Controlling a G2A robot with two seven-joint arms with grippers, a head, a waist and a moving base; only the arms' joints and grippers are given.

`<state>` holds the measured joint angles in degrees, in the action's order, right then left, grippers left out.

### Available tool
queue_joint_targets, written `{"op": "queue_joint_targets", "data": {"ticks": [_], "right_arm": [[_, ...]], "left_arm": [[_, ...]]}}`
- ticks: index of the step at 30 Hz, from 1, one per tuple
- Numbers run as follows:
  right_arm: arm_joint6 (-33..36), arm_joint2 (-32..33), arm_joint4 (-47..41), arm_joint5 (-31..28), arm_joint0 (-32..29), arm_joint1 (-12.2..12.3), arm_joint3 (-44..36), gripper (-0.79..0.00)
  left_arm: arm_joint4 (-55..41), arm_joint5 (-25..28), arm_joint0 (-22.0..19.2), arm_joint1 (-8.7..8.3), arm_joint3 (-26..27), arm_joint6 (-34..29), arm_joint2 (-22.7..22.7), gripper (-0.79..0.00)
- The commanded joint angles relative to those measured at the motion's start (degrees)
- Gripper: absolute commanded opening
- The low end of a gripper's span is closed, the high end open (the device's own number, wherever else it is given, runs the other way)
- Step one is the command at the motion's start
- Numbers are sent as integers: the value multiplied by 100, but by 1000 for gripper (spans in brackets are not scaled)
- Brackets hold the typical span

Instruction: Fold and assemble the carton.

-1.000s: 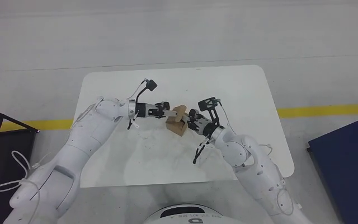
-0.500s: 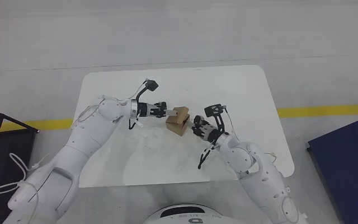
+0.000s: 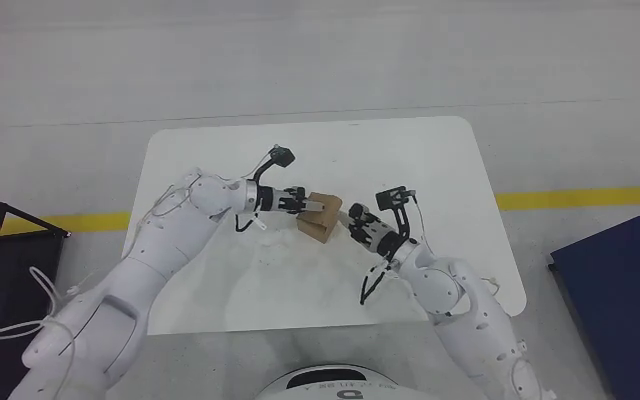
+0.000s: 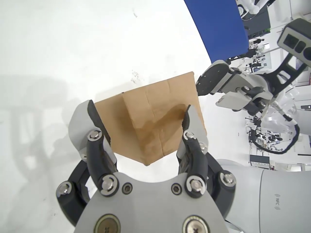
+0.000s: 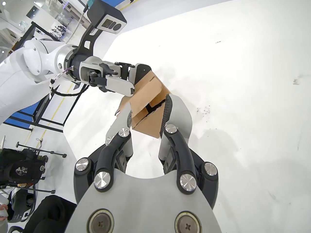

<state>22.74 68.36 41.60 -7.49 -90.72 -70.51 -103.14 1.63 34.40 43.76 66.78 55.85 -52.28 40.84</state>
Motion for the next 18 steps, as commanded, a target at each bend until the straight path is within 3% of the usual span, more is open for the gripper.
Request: {"op": "queue_joint_targets", "data": {"ticks": [1, 18], "right_arm": [[51, -77, 12, 81, 87, -13, 67, -468], [109, -406, -13, 220, 470, -70, 402, -474]], "left_arm": [[-17, 31, -15, 17, -43, -11, -9, -58], [-450, 480, -22, 114, -335, -285, -16, -52]]}}
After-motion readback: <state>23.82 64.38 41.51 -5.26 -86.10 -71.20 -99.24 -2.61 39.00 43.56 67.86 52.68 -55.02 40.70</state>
